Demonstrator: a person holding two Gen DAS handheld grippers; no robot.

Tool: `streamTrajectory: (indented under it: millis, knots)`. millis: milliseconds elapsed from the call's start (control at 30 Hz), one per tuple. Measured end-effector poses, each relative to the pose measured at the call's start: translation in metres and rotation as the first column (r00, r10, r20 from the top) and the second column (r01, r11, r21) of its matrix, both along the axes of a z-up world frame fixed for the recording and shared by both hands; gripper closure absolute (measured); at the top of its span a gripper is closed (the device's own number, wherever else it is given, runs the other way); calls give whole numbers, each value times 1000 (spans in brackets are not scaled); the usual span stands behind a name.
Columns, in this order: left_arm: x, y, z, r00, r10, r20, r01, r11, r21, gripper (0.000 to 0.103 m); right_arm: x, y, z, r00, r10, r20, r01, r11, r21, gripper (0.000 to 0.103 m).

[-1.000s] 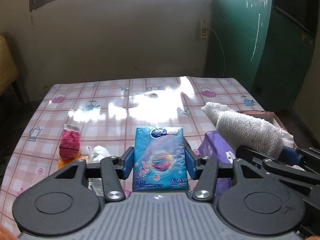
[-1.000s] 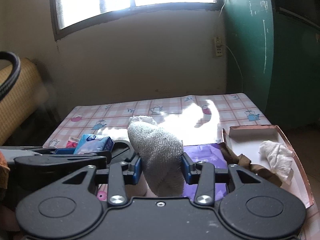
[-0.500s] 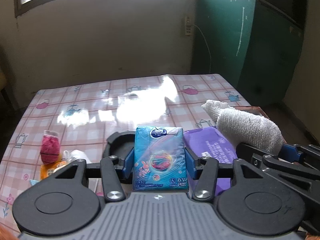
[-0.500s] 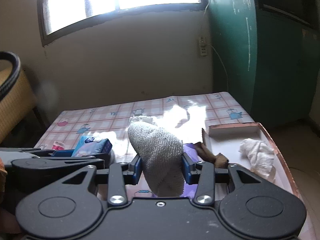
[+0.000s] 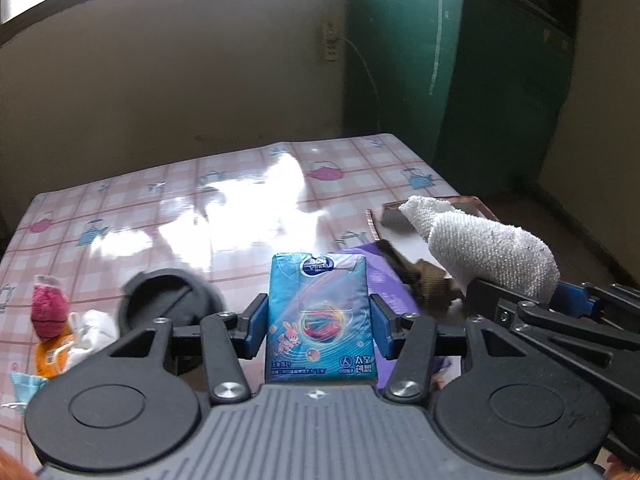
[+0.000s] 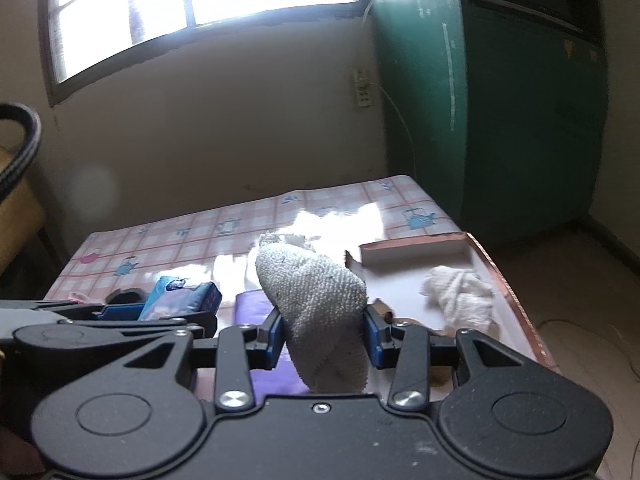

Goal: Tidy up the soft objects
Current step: 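Open the left gripper over the box dropping the tissue pack while the right drops the sock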

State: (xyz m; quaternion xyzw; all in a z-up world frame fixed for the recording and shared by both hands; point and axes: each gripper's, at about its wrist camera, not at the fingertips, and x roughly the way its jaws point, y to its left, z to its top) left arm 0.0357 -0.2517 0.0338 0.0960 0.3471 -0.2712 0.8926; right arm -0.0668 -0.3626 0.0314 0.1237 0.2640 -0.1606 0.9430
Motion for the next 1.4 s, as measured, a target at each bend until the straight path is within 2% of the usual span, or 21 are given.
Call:
streamTrajectory:
  millis: [600,733,833,867,900,1000,1233,1400]
  knots:
    - [-8,-84,-34,985,-158,-63,158,987,-8,49,-20,-99,-32,980,-178,-88,179,984,10,53]
    - [-7,-95,-41,980,-180,-79,178,983,-33,49,-18,-112,-40,977,-189,-102,192,981,13,53]
    - [-6,-101,-46,970,-219,-103,213,975,-66,49,-14,-114,-45,973,-198,-122,201,980,7,47]
    - [-6,-101,-47,970,-219,-101,213,975,-68,46,-15,-115,-46,969,-214,-126,216,976,-4,45]
    - [-6,-100,-48,972,-215,-97,209,976,-65,38,-15,-115,-46,966,-226,-126,227,974,-10,39]
    - [-4,-94,-46,973,-208,-102,199,976,-94,28,-19,-119,-44,964,-243,-104,244,970,0,27]
    - [-10,-82,-28,984,-169,-57,165,984,-68,22,-25,-103,-27,971,-230,-66,228,973,-30,25]
    - [-11,-64,-14,995,-98,-28,97,995,-8,19,-29,-79,-15,975,-215,-54,212,976,-53,21]
